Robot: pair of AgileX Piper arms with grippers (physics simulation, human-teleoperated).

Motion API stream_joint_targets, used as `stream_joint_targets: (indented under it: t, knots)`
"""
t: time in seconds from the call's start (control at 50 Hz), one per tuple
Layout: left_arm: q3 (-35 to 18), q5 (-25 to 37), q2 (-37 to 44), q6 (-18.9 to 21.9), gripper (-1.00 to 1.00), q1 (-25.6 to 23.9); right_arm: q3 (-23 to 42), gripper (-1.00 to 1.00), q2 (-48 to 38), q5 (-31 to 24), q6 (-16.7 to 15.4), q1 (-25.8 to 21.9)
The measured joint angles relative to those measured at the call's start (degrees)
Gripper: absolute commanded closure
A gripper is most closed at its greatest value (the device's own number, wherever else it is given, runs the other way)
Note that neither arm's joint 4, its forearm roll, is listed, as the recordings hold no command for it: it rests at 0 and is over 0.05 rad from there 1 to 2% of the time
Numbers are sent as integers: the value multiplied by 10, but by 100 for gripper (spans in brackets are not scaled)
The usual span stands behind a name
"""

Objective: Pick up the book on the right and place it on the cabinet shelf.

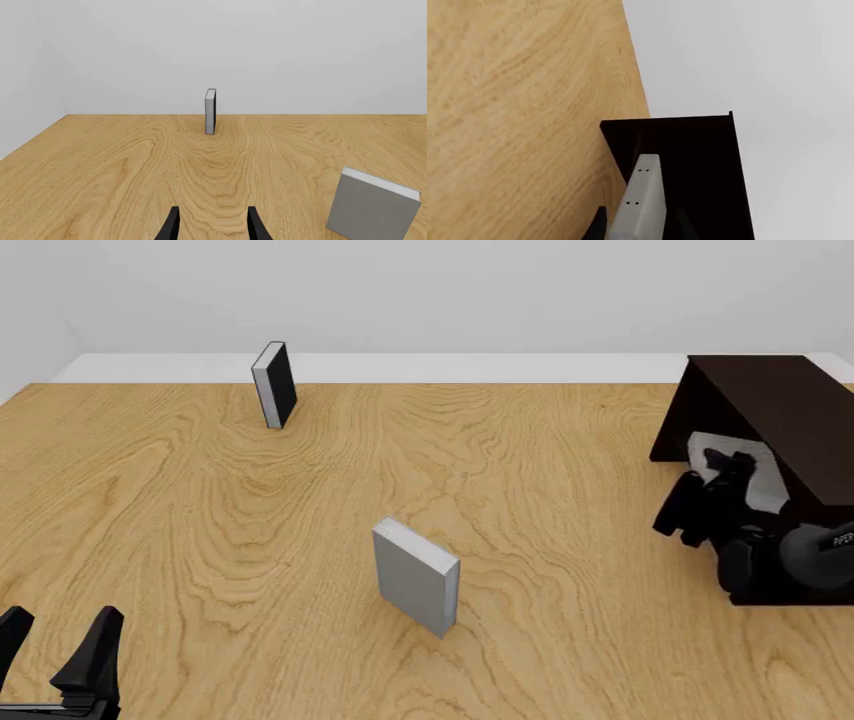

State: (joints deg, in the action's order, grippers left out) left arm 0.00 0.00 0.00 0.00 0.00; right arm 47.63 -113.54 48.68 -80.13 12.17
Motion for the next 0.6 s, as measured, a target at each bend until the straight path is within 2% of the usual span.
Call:
stream_joint_targets:
  t: [0.6]
  knots:
    - [0,0,0,0,-100,0,1,-100,-1,-3,2,-24]
